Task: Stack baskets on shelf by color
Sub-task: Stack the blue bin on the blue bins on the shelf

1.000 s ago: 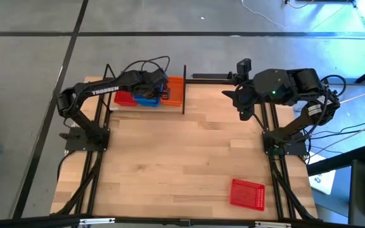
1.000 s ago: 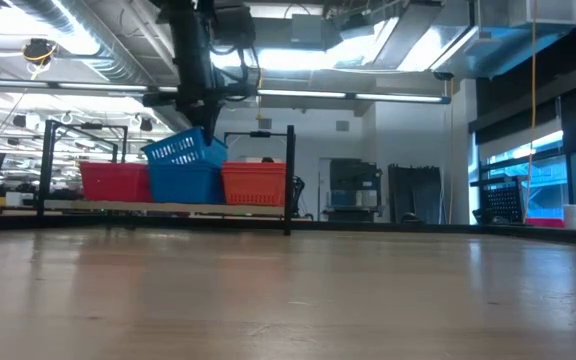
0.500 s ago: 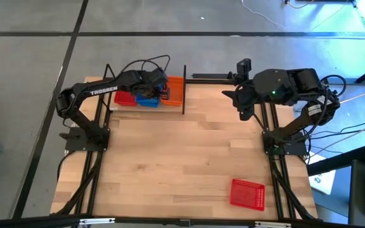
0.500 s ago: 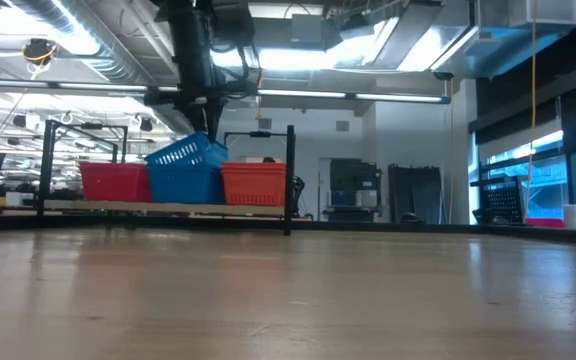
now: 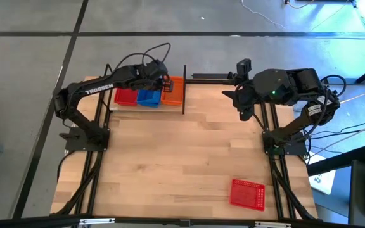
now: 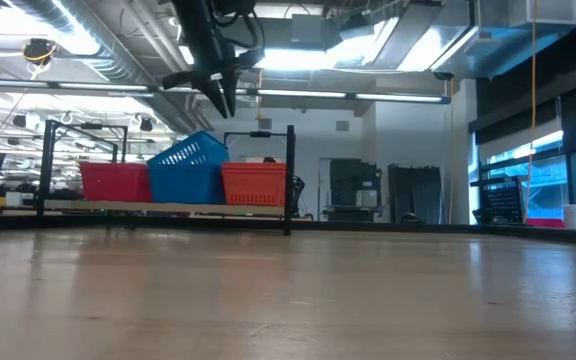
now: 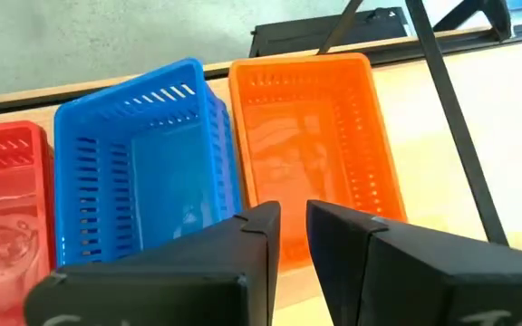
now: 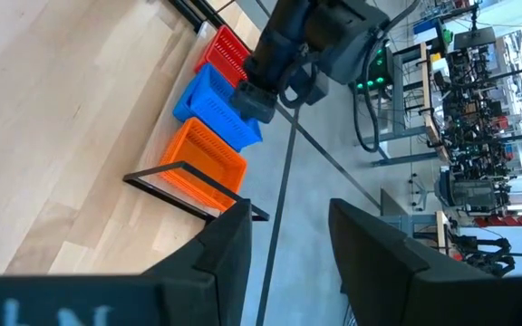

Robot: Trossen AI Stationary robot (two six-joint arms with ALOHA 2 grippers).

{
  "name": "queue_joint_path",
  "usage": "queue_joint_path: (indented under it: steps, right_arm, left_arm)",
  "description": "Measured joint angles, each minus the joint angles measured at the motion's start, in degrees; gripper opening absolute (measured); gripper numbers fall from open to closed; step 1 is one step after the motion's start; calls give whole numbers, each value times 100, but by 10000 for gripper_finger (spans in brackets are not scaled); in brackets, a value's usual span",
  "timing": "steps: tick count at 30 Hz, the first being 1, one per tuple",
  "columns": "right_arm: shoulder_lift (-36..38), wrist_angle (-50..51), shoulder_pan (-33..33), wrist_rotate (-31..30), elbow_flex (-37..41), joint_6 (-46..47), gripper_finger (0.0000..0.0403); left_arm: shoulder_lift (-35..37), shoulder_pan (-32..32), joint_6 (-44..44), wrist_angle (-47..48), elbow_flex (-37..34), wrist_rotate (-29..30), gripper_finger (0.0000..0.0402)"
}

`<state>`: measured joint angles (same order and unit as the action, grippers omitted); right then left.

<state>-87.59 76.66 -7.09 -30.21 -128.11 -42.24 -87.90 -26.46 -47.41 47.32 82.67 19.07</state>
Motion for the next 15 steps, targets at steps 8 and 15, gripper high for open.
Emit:
queue_joint_path:
  steps: [8, 15]
  right_arm:
    - [0, 0, 1, 8, 0, 0, 152]
    - [0, -2, 0, 32, 0, 0, 152]
  left_arm:
    - [-196, -17, 50, 238, -2, 186, 47]
    - [-556, -31, 196, 479, -4, 267, 43]
